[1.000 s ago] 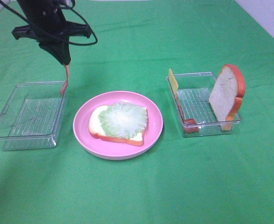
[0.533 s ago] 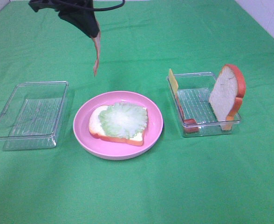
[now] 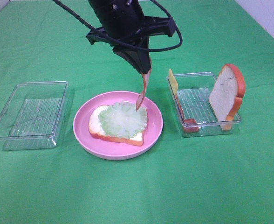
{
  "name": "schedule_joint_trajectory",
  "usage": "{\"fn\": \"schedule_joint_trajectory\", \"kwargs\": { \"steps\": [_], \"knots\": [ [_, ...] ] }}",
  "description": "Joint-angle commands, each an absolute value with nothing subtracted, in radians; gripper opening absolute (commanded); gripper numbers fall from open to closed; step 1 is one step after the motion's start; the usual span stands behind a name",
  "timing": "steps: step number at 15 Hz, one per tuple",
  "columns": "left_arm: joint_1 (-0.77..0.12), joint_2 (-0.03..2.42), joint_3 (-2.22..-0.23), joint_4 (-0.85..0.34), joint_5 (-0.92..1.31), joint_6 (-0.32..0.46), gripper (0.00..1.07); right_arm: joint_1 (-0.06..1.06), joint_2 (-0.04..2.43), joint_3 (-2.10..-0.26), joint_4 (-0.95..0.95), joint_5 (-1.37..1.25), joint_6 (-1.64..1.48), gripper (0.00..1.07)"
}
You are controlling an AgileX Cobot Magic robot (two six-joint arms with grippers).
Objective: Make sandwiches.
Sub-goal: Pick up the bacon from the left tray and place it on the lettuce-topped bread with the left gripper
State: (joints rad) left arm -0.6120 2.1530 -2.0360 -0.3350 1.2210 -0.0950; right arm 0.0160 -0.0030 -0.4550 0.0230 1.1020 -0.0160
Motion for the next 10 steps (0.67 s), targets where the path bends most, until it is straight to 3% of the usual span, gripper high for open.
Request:
{"fn": "schedule_joint_trajectory", "kwargs": {
  "steps": [1, 6, 10],
  "knots": [
    [-0.622, 2.176, -2.037, -0.351, 1.319, -0.091, 0.0, 0.014, -0.028, -0.452, 0.025, 1.102, -0.019, 0.92],
    [-0.622, 2.252, -2.037, -0.358, 1.315, -0.083, 0.0, 0.014, -0.028, -0.452, 0.025, 1.102, -0.019, 0.92],
    [-0.62, 2.278, -2.037, -0.243, 1.32, -0.107, 0.0, 0.014, -0.028, -0.452, 0.025, 1.102, -0.019, 0.92]
  ]
}}
